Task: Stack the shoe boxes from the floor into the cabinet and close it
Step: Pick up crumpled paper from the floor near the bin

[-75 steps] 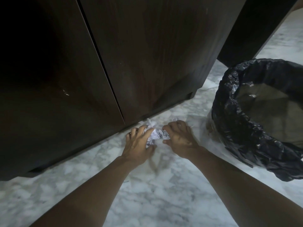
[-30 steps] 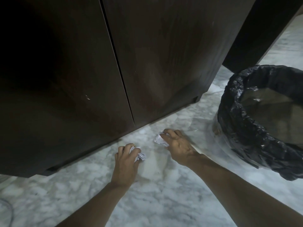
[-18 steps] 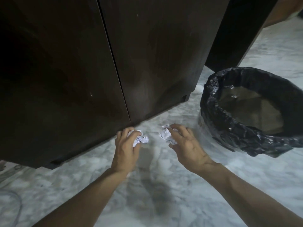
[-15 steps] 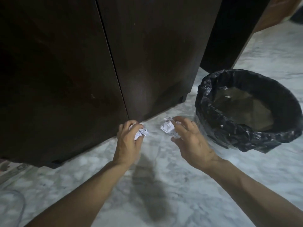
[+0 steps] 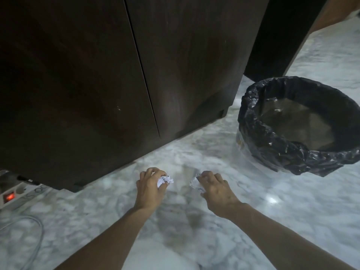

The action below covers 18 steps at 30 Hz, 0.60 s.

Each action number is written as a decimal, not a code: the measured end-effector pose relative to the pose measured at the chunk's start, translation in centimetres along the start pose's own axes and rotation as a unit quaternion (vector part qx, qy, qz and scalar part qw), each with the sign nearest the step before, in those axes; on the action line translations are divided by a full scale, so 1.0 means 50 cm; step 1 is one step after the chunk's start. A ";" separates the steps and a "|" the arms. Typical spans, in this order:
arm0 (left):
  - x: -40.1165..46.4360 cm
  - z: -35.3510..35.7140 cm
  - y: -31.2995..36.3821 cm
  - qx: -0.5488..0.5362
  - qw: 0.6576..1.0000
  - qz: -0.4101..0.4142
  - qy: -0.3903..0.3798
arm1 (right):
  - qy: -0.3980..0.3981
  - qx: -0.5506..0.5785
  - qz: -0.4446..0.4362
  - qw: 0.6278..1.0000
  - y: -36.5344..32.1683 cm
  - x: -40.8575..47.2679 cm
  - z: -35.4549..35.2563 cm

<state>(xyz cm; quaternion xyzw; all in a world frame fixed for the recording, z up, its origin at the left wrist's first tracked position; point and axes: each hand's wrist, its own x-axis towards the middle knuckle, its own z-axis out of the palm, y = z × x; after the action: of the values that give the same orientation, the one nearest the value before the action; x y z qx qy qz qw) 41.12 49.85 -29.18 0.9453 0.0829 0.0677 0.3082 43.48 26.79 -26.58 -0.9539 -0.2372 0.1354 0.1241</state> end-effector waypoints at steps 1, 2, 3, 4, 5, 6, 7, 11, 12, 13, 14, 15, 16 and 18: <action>-0.002 0.009 -0.003 0.005 1.000 -0.009 -0.007 | -0.002 -0.009 0.000 1.000 -0.003 0.002 0.006; -0.003 0.017 -0.005 0.009 1.000 -0.013 -0.010 | -0.005 -0.016 0.000 1.000 -0.005 0.004 0.011; -0.004 0.024 -0.008 0.014 1.000 -0.011 -0.011 | -0.008 -0.024 0.000 1.000 -0.007 0.006 0.014; -0.005 0.029 -0.010 0.019 1.000 -0.007 -0.010 | -0.008 -0.032 0.001 0.999 -0.008 0.010 0.017; -0.007 0.033 -0.011 0.024 1.000 -0.002 -0.010 | -0.004 -0.039 0.004 0.999 -0.007 0.013 0.020; -0.010 0.036 -0.013 0.029 1.000 0.003 -0.009 | -0.001 -0.040 0.008 0.999 -0.004 0.015 0.025; -0.012 0.038 -0.015 0.031 0.999 0.009 -0.004 | 0.001 -0.035 0.011 0.999 -0.001 0.017 0.029; -0.021 0.050 -0.026 0.042 0.999 0.024 -0.007 | 0.011 -0.008 0.026 1.000 0.004 0.022 0.061; -0.024 0.054 -0.030 0.050 0.998 0.032 -0.008 | 0.027 -0.005 0.026 0.999 0.003 0.025 0.070; -0.027 0.057 -0.035 0.058 0.998 0.039 -0.006 | 0.046 -0.008 0.027 0.999 0.001 0.030 0.077; -0.029 0.060 -0.038 0.066 0.997 0.045 -0.002 | 0.061 -0.013 0.027 0.998 -0.002 0.035 0.082; -0.032 0.063 -0.041 0.072 0.996 0.050 0.004 | 0.076 -0.021 0.025 0.997 -0.004 0.041 0.086; -0.035 0.064 -0.041 0.077 0.996 0.054 0.011 | 0.086 -0.030 0.021 0.996 -0.005 0.046 0.088; -0.041 0.066 -0.037 0.084 0.994 0.071 0.026 | 0.110 -0.054 0.006 0.992 -0.005 0.051 0.093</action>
<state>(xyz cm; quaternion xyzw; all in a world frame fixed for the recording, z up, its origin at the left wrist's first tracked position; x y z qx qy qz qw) 39.51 49.04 -33.05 0.9692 0.0290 0.1064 0.2202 44.07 29.06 -31.34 -0.9698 -0.2230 0.0176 0.0968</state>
